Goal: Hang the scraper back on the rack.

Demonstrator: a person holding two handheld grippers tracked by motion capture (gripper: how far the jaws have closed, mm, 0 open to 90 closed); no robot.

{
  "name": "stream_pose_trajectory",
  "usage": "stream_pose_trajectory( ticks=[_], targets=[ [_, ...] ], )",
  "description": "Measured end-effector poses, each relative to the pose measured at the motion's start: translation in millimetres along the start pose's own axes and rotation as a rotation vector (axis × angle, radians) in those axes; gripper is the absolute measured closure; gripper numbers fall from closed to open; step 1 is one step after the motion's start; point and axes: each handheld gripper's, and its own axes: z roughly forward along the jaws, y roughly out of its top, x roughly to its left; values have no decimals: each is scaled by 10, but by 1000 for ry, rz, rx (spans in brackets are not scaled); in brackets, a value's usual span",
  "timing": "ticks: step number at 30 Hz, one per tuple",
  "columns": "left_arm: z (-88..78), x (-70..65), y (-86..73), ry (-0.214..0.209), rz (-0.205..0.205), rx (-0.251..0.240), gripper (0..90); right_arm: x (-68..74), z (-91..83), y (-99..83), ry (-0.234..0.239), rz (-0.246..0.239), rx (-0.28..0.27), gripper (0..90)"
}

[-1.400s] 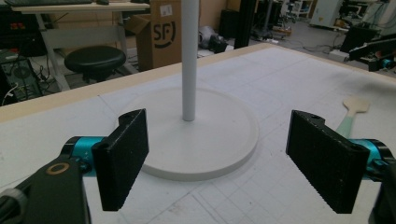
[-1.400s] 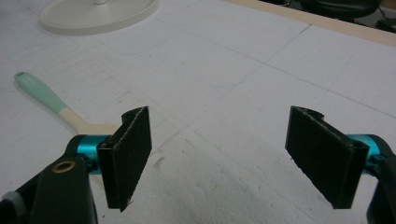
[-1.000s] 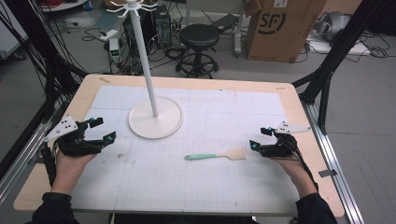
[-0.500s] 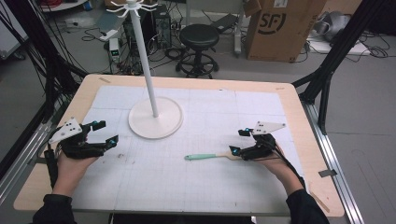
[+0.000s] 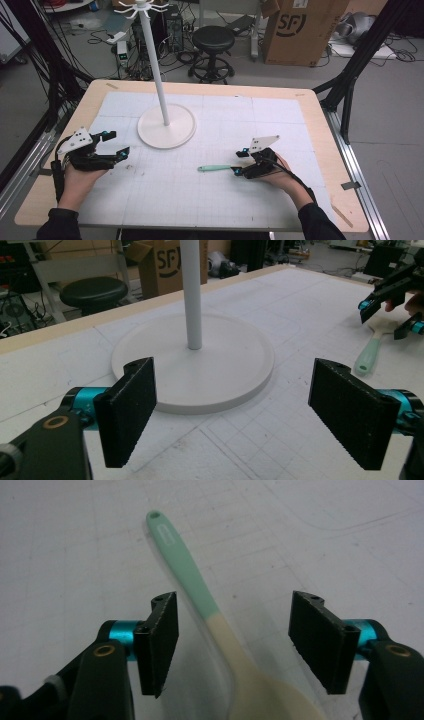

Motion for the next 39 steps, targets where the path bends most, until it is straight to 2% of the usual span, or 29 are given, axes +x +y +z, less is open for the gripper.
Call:
stream_pose_trajectory(
  ticks=[7, 10, 14, 15, 16, 19, 23, 25, 32, 36, 39],
  targets=[
    [27, -13, -12, -1, 9, 19, 204, 17, 47, -17, -3, -40, 50, 544],
    [33, -19, -18, -1, 6, 24, 208, 21, 48, -17, 13, -48, 49, 614],
    [42, -21, -23, -3, 8, 30, 210, 29, 47, -11, 23, -45, 50, 712],
    [44, -23, -24, -3, 9, 32, 211, 38, 47, -7, 20, -26, 54, 750],
    [44, -24, -25, -3, 11, 34, 212, 24, 45, -7, 18, -40, 56, 754],
    [53, -29, -30, -3, 11, 38, 213, 27, 43, -7, 16, -39, 57, 762],
    [67, -37, -35, -4, 18, 50, 216, 59, 44, 3, 1, -87, 62, 761],
    [73, -41, -36, -7, 21, 53, 218, 54, 44, -3, 6, -75, 61, 757],
    [88, -49, -42, -10, 28, 63, 223, 60, 44, 35, 7, -77, 82, 811],
    [91, -50, -47, -9, 32, 70, 227, 42, 36, 36, -14, -38, 79, 817],
    [96, -49, -51, -12, 32, 71, 228, 11, 1, 39, -18, -5, 56, 817]
  ],
)
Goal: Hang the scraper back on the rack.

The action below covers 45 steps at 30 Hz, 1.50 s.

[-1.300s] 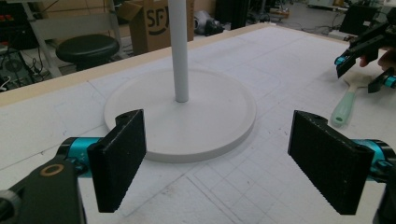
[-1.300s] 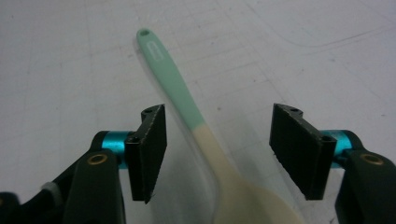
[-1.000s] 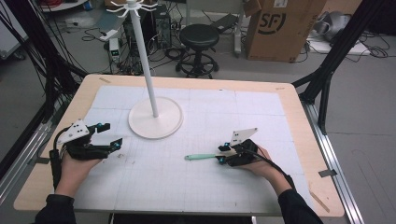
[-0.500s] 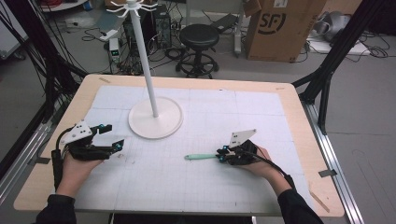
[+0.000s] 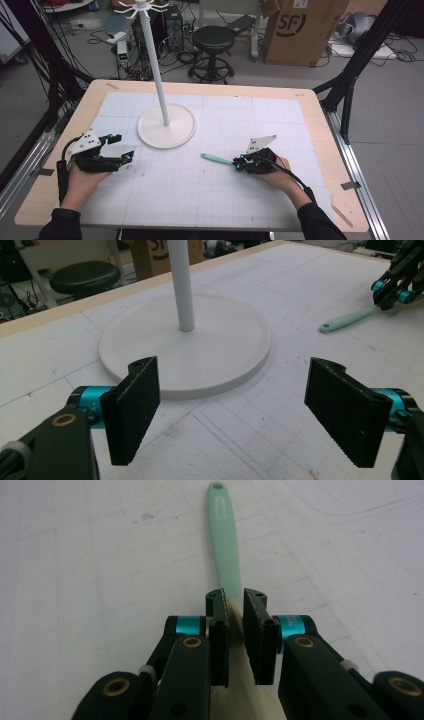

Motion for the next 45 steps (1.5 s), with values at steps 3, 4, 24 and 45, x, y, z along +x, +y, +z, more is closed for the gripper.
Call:
stream_pose_trajectory(
  ticks=[3, 4, 24, 45],
  targets=[
    [3, -2, -1, 0, 1, 1, 229, -15, -43, 16, -11, 22, -26, 817],
    [2, -2, 0, -2, 1, 1, 230, -12, -61, 28, -12, 34, -32, 817],
    [-37, 0, -7, -15, -27, -34, 214, -39, -600, 774, -9, 105, -226, 816],
    [-37, 4, -13, -23, -38, -36, 215, -71, -1344, 2245, -78, 34, -370, 817]
  ],
)
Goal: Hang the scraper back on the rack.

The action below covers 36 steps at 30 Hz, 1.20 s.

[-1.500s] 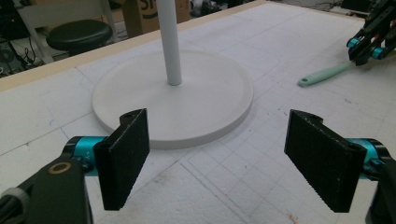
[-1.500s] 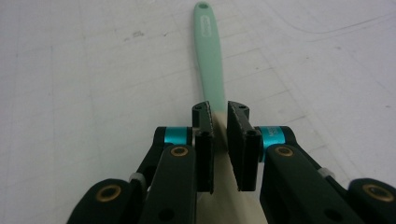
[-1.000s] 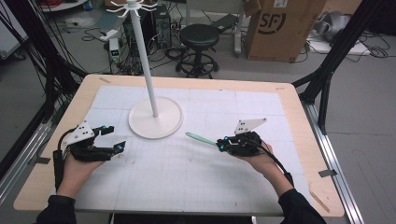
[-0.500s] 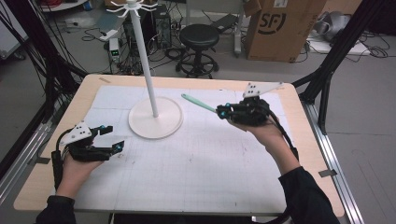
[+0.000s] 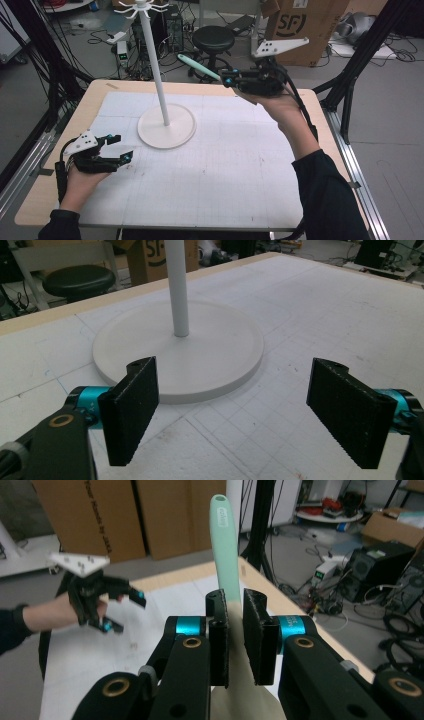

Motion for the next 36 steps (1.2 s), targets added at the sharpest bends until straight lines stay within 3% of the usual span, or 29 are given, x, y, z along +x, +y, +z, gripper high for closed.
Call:
stream_pose_trajectory(
  ticks=[8, 17, 36],
  targets=[
    [4, 7, -5, -7, -5, 5, 216, 45, 44, 318, 0, -6, -49, 816],
    [11, 4, -6, -9, -3, 4, 217, 158, 91, 586, 5, -46, -81, 816],
    [16, -3, -9, -23, -3, 11, 220, 247, 252, 809, -26, -68, -67, 815]
  ],
)
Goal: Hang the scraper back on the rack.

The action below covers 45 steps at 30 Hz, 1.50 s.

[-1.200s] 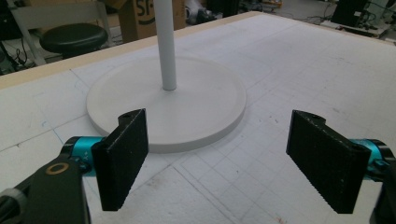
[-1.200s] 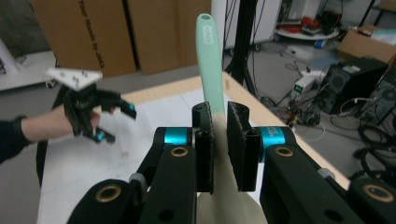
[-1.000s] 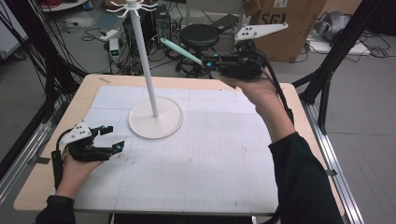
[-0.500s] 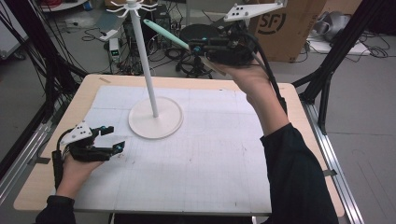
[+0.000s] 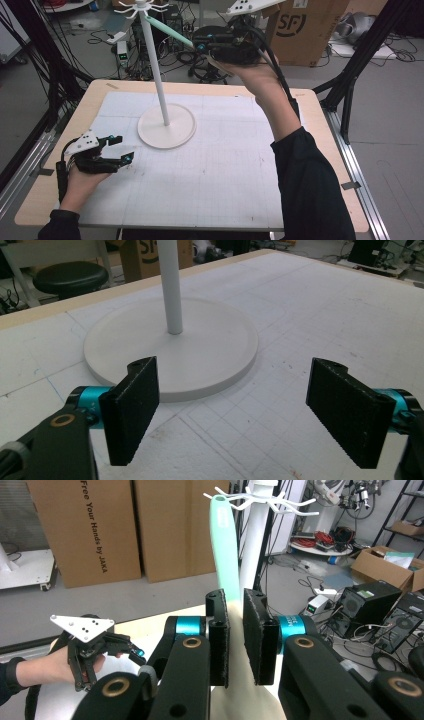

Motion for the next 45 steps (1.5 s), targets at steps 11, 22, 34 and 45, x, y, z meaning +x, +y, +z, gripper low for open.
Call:
stream_pose_trajectory(
  ticks=[11, 22, 34, 45],
  targets=[
    [6, -1, -5, -4, 2, 5, 220, -27, 28, -16, -25, 0, 9, 815],
    [7, -3, -8, -3, 2, 9, 221, -16, 30, -23, -32, -11, 8, 815],
    [8, -1, -14, -3, 1, 12, 221, -53, 96, -55, -68, -10, 31, 814],
    [2, -8, -21, -7, -4, 12, 221, -78, 244, -103, -85, 4, 65, 812]
  ],
)
